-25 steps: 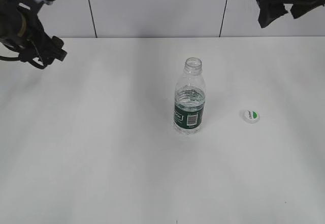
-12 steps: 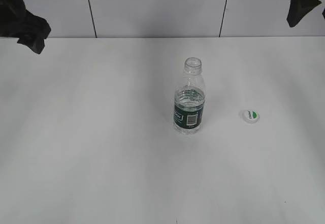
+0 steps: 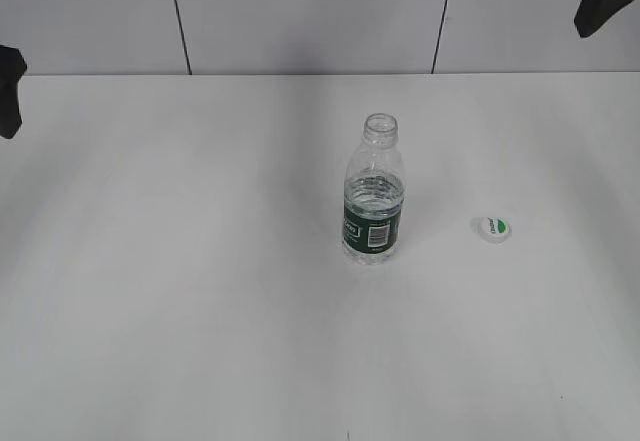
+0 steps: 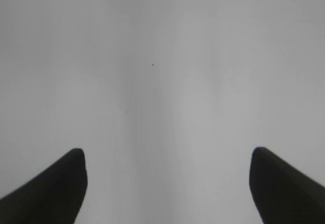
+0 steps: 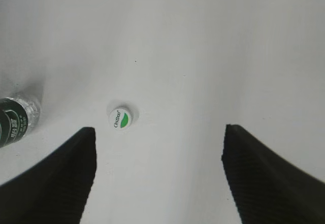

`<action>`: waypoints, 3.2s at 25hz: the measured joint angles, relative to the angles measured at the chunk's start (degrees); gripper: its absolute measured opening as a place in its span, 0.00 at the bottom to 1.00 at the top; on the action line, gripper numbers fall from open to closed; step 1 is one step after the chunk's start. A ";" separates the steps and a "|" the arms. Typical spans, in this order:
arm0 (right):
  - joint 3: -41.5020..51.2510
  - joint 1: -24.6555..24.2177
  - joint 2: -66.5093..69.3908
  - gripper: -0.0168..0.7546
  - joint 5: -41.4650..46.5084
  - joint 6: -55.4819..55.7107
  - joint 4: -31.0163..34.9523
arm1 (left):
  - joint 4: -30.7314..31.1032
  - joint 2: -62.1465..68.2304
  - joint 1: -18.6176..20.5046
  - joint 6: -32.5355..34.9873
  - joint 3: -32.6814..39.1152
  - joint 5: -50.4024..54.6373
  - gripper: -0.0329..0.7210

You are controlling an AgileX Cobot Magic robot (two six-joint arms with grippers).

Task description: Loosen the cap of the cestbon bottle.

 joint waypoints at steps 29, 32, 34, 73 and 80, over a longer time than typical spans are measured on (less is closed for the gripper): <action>49.35 0.00 -42.10 0.79 -3.96 -0.80 1.17 | -6.66 -45.57 -0.48 0.00 43.52 -5.29 0.82; 53.71 0.00 -45.19 0.79 -4.56 -0.82 1.28 | -6.73 -54.07 -0.48 0.00 47.24 -5.41 0.82; 56.71 0.00 -47.28 0.79 -4.56 -0.82 1.47 | -6.84 -57.92 -0.48 0.00 49.16 -5.37 0.82; 69.59 0.00 -102.87 0.79 -6.84 -0.72 1.14 | -5.67 -96.37 -0.48 0.00 50.17 -5.39 0.82; 69.59 0.00 -102.87 0.79 -6.84 -0.56 1.14 | -5.50 -96.37 -0.65 0.00 50.17 -5.39 0.82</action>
